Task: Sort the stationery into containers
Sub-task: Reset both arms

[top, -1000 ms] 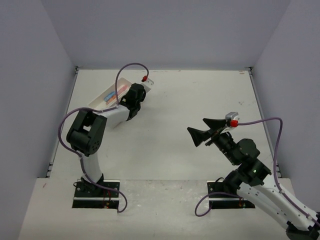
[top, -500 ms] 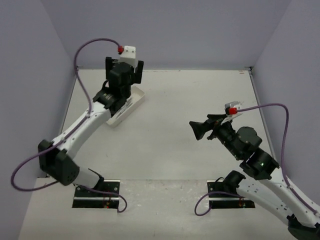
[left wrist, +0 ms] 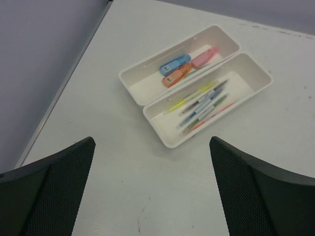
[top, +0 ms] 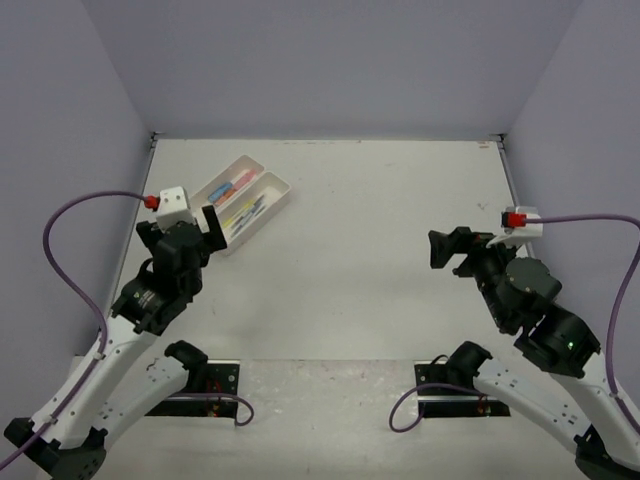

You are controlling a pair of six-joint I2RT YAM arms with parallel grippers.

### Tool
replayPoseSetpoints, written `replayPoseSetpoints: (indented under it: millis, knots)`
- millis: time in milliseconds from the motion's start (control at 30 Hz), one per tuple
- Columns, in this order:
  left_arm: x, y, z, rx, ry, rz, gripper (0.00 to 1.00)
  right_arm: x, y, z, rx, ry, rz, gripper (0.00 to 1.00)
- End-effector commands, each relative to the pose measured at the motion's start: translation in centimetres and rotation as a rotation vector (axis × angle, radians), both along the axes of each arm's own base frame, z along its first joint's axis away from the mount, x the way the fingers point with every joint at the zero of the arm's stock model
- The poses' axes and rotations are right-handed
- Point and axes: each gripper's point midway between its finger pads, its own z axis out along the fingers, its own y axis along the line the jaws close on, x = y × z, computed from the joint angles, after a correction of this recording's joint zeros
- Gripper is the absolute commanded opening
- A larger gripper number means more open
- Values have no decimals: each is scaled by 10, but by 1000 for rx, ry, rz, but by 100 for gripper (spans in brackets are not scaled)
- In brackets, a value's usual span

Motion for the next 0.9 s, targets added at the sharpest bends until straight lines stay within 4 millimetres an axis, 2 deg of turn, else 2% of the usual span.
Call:
replayPoseSetpoints:
  millis: [0, 33, 67, 200, 400, 500, 867]
  knots:
    - [-24, 17, -10, -36, -45, 38, 100, -3, -7, -32, 28, 41, -47, 99]
    - [-26, 16, -7, -74, -89, 27, 100, -2, -8, -36, 37, 43, -58, 99]
    - [-26, 16, -14, -64, -82, 22, 100, -2, -9, -38, 41, 43, -67, 99]
    - [-24, 3, -12, -82, -131, -79, 100, -1, -8, -46, 35, 41, -60, 99]
    - [-24, 5, -28, -101, -88, -36, 100, 7, -6, -59, 13, 42, -82, 99]
    - [-23, -4, -37, -125, -82, -82, 100, 10, -4, -63, 1, 57, -89, 99]
    - [-24, -4, -34, -124, -112, -93, 100, 17, 3, -67, -24, 69, -80, 99]
